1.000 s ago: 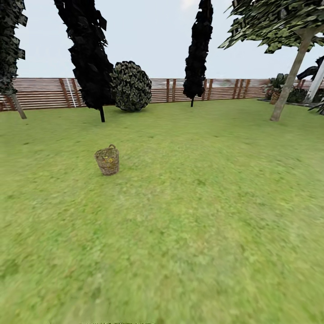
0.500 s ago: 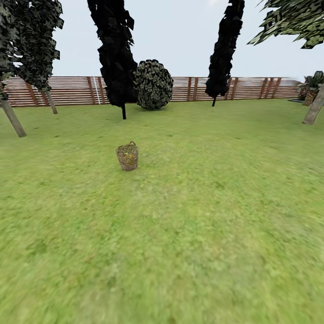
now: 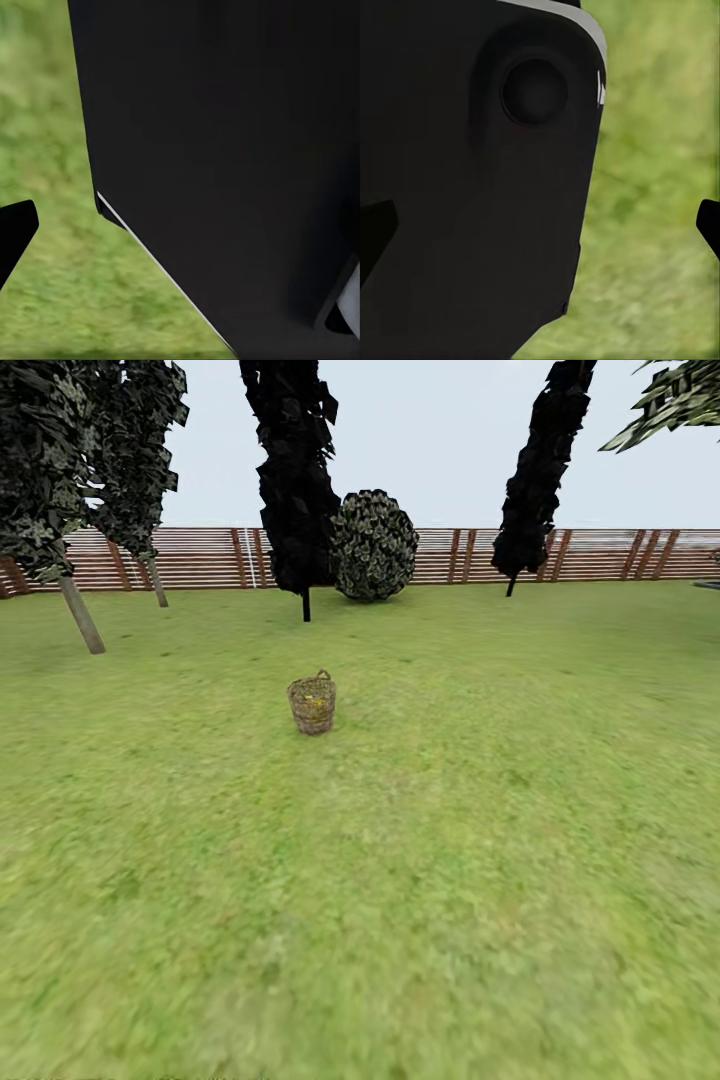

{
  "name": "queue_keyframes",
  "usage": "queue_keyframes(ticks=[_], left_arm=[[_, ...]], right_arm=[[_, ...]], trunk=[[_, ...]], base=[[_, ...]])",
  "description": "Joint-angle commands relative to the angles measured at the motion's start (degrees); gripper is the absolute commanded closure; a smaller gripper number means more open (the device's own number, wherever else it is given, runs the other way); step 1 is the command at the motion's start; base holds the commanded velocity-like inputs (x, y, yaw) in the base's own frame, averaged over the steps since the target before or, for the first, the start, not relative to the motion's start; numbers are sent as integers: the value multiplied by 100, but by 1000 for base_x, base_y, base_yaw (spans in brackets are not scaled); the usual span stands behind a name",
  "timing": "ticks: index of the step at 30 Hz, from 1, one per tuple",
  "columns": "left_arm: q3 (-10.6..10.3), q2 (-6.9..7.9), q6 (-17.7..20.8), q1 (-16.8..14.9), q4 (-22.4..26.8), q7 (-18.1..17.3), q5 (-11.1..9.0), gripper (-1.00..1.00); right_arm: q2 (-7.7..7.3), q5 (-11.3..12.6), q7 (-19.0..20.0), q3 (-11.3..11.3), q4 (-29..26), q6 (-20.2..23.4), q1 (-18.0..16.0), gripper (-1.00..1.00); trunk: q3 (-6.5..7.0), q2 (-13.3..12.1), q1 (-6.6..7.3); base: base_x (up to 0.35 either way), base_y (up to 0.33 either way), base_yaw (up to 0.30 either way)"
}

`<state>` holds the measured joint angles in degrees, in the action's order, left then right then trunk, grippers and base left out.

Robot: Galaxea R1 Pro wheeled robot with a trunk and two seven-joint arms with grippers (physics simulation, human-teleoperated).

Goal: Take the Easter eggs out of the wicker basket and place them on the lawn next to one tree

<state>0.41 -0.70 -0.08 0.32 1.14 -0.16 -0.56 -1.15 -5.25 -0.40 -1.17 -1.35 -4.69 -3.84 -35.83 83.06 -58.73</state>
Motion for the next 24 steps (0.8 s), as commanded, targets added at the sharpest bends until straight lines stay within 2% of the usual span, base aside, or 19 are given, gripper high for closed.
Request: queue_keyframes(ticks=[1, 7, 11, 15, 19, 24], left_arm=[[3, -1, -1, 3, 10, -2, -6, -100], [4, -1, -1, 3, 10, -2, -6, -100], [3, -1, -1, 3, 17, -3, -6, -100], [3, -7, -5, 3, 37, -9, -3, -100], [3, -13, -12, 3, 71, -10, -1, -100], [0, -23, -11, 3, 71, -18, 2, -100]], right_arm=[[-2, -55, -4, -7, 6, -11, -3, -100], [23, -47, -4, -2, 19, -8, -3, -100], [-86, -42, -12, 30, -3, -8, -3, -100], [-116, -48, 13, 20, 2, 14, -3, -100], [-102, -523, 43, -307, 27, 63, -3, -100], [-80, -719, 38, -411, 38, 61, -3, -100]], trunk=[[-4, 2, 0], [-4, 2, 0], [-4, 2, 0], [-4, 2, 0], [-4, 2, 0], [-5, 2, 0]], base=[[0, 0, 8], [0, 0, 3], [0, 0, 0], [0, 0, 0], [0, 0, 65], [0, 0, 202]])
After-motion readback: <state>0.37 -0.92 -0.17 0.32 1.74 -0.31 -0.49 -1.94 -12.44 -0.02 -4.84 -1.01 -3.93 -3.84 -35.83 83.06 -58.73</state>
